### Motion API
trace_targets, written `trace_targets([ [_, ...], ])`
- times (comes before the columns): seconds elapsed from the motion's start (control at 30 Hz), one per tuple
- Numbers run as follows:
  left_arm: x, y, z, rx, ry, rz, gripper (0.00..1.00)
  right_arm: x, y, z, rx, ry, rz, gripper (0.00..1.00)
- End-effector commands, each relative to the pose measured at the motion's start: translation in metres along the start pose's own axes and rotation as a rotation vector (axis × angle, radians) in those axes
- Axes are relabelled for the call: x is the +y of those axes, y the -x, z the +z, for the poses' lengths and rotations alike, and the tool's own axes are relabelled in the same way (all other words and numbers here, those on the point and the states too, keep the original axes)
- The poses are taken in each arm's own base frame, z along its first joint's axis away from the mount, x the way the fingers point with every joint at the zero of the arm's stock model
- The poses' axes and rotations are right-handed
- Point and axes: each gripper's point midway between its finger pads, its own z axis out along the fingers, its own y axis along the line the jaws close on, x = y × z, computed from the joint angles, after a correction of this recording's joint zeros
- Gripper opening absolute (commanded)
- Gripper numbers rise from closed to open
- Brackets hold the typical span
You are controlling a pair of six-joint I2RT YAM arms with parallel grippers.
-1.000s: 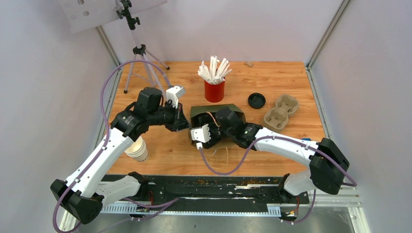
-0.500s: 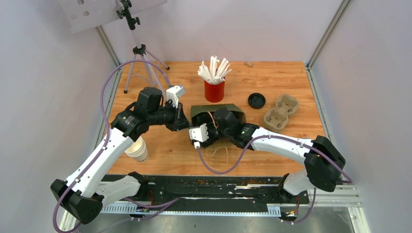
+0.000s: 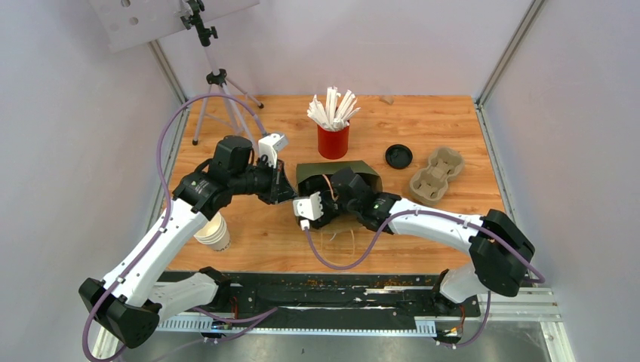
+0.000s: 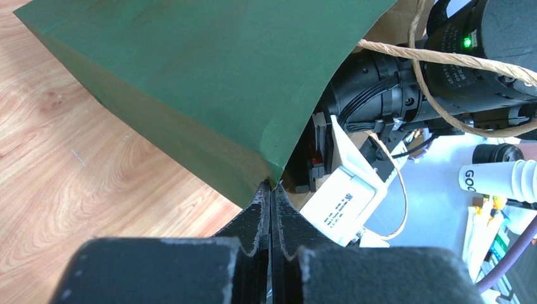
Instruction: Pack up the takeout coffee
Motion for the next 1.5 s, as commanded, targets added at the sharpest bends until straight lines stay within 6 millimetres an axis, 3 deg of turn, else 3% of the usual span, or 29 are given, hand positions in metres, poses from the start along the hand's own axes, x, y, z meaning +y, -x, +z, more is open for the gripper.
trace_targets([
  [0.0, -0.010, 0.009, -0.003, -0.036, -0.044, 0.018, 0.00, 0.001, -0.003, 0.006, 0.012, -0.013, 0.022, 0.59],
  [0.2, -0.010, 0.007, -0.001, -0.034, -0.054, 0.007, 0.00, -0.003, -0.002, 0.010, 0.007, -0.033, 0.036, 0.59],
  [1.03, -0.014, 0.012, -0.003, -0.047, -0.065, 0.011, 0.00, 0.013, -0.015, 0.012, 0.046, -0.008, 0.066, 0.58],
  [1.47, -0.013, 0.011, -0.004, -0.049, -0.059, 0.011, 0.00, -0.004, -0.007, 0.003, 0.036, -0.045, 0.063, 0.64],
])
